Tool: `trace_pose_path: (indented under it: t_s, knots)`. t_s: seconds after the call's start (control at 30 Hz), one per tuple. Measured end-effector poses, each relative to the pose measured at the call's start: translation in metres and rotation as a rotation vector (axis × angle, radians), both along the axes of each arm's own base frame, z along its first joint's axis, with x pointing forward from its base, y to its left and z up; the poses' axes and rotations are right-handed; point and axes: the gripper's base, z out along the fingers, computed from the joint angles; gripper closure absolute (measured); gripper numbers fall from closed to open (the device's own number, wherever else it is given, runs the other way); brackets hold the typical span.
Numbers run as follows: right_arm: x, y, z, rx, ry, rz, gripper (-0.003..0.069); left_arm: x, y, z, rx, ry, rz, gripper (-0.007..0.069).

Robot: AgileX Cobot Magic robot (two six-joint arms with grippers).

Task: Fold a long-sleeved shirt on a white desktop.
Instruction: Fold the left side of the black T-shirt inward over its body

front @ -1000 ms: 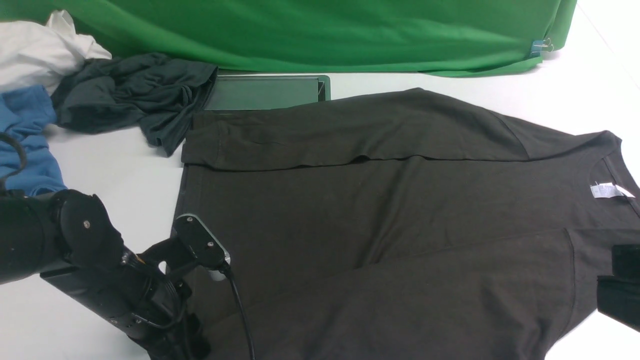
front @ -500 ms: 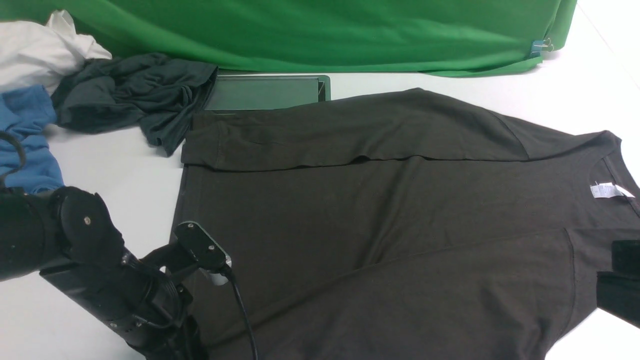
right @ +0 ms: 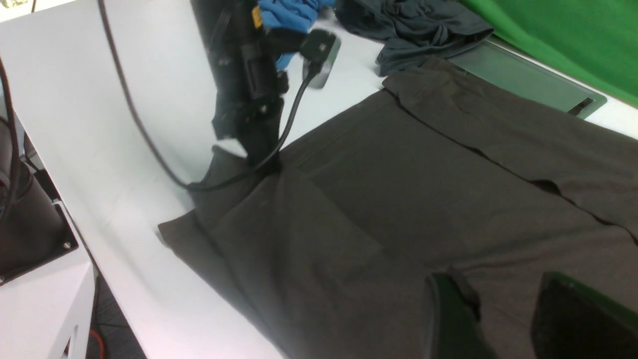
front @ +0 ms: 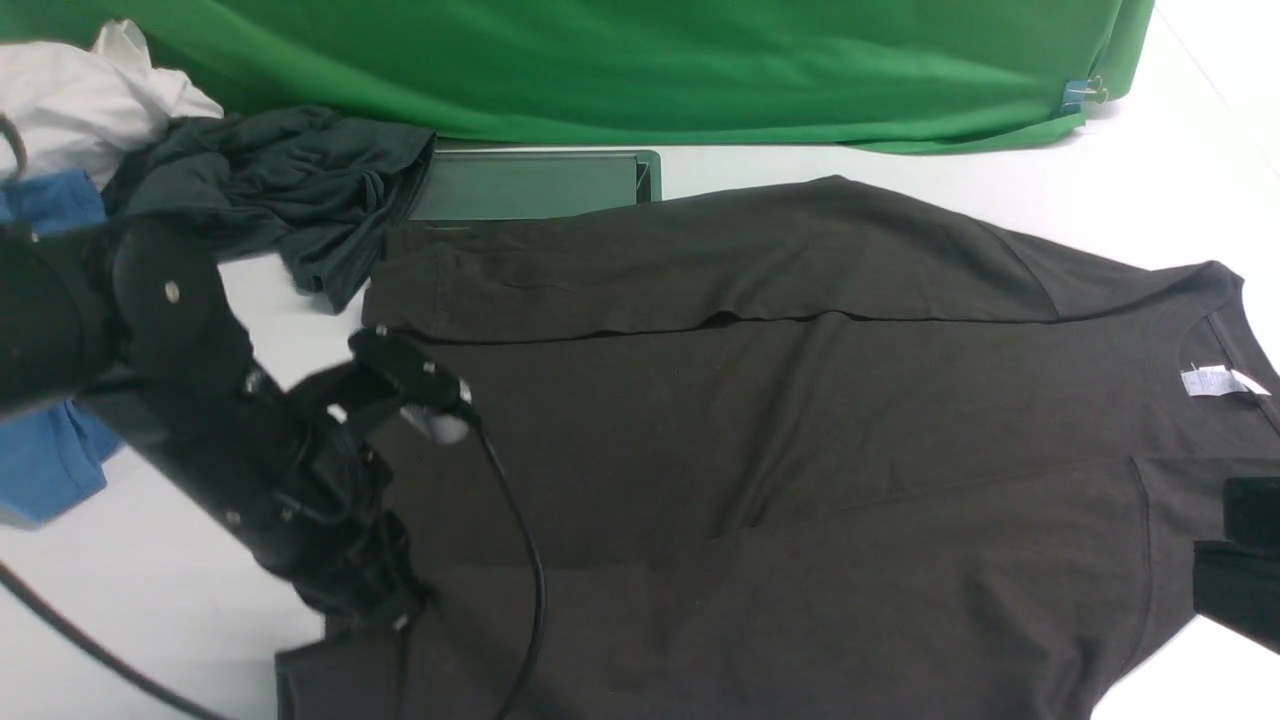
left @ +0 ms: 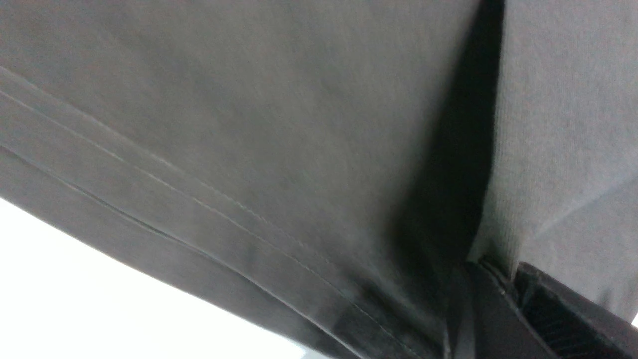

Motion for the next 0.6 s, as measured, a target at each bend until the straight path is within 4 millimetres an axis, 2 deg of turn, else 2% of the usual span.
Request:
trace_pose_path:
  t_s: [0.27, 0.37, 0.6]
  knots:
    - [0.001, -0.001, 0.000, 0.009, 0.006, -0.016, 0.0421, 0.017, 0.000, 0.026, 0.029, -0.082, 0.004, 0.0601]
    - [0.004, -0.004, 0.000, 0.010, 0.016, -0.080, 0.0420, 0.024, 0.003, 0.036, 0.072, -0.128, -0.012, 0.0601]
    - [0.013, -0.005, -0.002, -0.006, 0.029, -0.165, 0.0420, 0.035, 0.005, 0.040, 0.106, -0.164, -0.019, 0.0601]
